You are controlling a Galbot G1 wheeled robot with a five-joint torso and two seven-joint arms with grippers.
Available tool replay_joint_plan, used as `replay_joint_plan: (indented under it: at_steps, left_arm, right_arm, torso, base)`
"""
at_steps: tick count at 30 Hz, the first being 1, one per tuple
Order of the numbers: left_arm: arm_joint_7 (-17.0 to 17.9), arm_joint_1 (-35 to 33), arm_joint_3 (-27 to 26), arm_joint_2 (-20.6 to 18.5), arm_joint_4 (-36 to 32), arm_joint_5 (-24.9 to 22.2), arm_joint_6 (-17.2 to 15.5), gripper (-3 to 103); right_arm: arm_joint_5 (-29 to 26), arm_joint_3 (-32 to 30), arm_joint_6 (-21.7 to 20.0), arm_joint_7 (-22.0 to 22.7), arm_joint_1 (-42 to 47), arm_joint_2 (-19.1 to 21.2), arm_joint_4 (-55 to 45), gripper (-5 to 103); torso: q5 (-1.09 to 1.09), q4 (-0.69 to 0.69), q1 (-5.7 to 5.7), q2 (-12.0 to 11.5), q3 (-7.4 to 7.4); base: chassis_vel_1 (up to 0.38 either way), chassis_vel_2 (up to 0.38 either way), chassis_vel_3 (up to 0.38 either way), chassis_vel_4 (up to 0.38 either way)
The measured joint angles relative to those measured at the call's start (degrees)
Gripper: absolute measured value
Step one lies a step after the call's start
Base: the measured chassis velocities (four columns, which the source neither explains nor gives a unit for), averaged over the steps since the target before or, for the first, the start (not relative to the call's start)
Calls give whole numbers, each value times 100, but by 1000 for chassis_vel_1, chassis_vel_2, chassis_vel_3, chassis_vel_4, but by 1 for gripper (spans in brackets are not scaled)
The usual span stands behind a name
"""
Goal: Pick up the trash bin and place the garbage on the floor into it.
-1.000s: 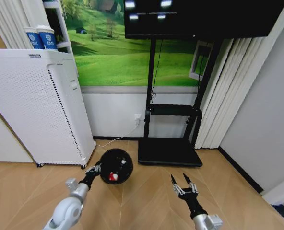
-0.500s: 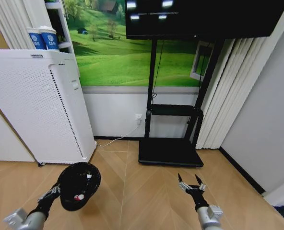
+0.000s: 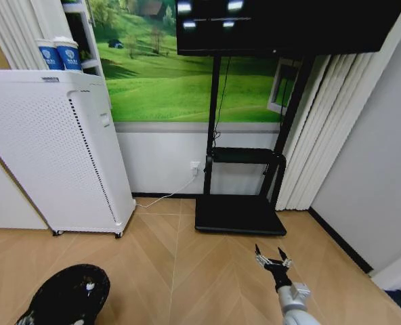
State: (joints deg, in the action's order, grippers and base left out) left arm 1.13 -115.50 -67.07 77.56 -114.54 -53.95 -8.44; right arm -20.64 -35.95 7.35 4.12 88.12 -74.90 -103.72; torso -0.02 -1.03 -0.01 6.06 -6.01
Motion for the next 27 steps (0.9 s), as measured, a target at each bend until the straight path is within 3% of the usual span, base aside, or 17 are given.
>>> replay_joint_plan:
  at_steps: [7, 10, 19, 26, 27]
  left_arm:
    - [-119, 79, 155, 3, 374, 206, 84, 7]
    - [-179, 146, 236, -1, 545, 301, 92, 7]
    - [-188, -64, 261, -109, 540, 233, 137, 7]
    - [-132, -39, 164, -85, 604, 438, 315, 6]
    - [-82, -1, 143, -77, 647, 530, 315, 16]
  right_arm:
    - [-50, -61, 86, -59, 65, 63, 25, 100]
    - [-54, -80, 117, -80, 94, 80, 26, 100]
    - [-100, 53, 28, -59, -155, 201, -78, 100]
    - [-136, 115, -3, -47, -282, 178, -9, 100]
    - [-143, 113, -2, -47, -278, 169, 21, 100]
  torso:
    - [6, 0, 0, 0, 0]
    - [-3, -1, 0, 0, 0]
    - [2, 1, 0, 0, 0]
    - [3, 1, 0, 0, 0]
    - [3, 0, 0, 0, 0]
  base:
    - [0, 0, 0, 0]
    - [0, 0, 0, 0]
    - [0, 0, 0, 0]
    - [0, 0, 0, 0]
    - [0, 0, 0, 0]
